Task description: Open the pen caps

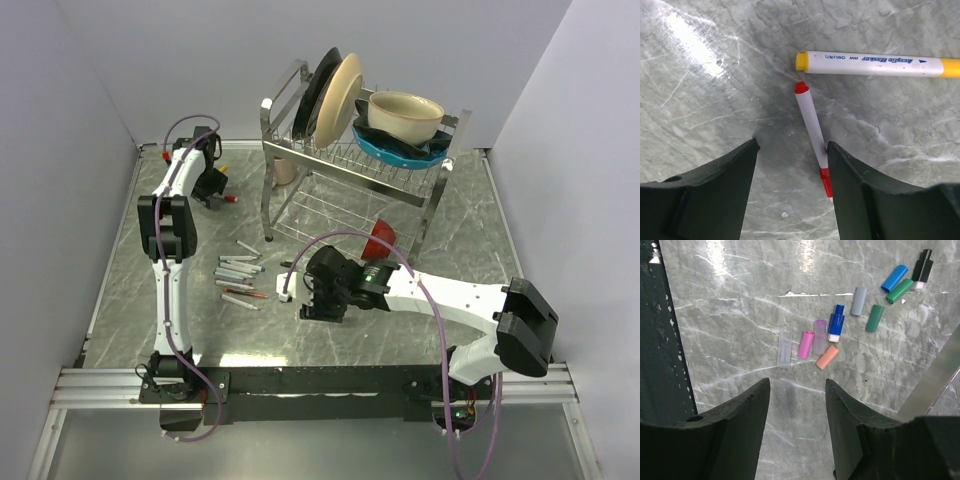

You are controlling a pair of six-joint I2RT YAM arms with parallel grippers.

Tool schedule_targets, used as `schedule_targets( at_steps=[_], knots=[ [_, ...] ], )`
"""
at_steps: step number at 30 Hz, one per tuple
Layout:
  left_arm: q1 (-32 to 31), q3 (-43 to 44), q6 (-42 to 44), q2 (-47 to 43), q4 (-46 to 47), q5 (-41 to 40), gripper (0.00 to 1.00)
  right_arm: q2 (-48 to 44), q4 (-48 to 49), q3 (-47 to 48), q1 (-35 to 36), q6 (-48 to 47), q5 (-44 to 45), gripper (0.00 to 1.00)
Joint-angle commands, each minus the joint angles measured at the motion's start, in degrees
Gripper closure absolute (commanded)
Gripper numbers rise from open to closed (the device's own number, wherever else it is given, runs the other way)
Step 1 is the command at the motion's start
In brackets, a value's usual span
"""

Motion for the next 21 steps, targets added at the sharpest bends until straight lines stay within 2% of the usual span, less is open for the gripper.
schedule_targets(
  at_steps=[1, 5, 7, 11, 12, 14, 16, 21],
  knots=[
    [-0.26, -0.21, 1.44, 1.48, -2.86, -1.55, 0.38, -1.11, 0.48, 1.84, 0.62, -0.46, 0.47, 0.44],
    [-0.17, -4.16, 2.50, 0.16, -2.07, -1.55, 0.43, -1.90, 0.48, 1.75, 0.62, -0.46, 0.47, 0.44],
    [-0.17, -8.97, 3.29, -2.38, -0.41, -1.29, 0.50, -2.17, 0.57, 1.66, 0.62, -0.55, 0.39, 0.44],
    [-0.17, -17.25, 4.70, -7.92, 3.90, -0.94, 0.73, -2.52, 0.48, 1.66, 0.62, -0.55, 0.21, 0.44],
    [-0.17, -18.66, 5.13, -10.37, 6.17, -0.85, 0.83, -2.61, 0.48, 1.57, 0.53, -0.46, 0.12, 0.44],
    [-0.17, -24.36, 7.42, -13.36, 9.86, 1.60, 0.87, -2.87, 0.48, 1.48, 0.53, -0.55, 0.12, 0.44],
    [-0.08, -32.07, 8.73, -19.42, 17.50, 3.19, 0.96, -3.13, 0.57, 1.31, 0.53, -0.72, -0.05, 0.44],
    [0.35, -44.32, 9.88, -33.29, 31.13, 10.11, 0.99, -4.54, 1.27, 0.61, 0.45, -1.16, -1.02, 0.44]
  ],
)
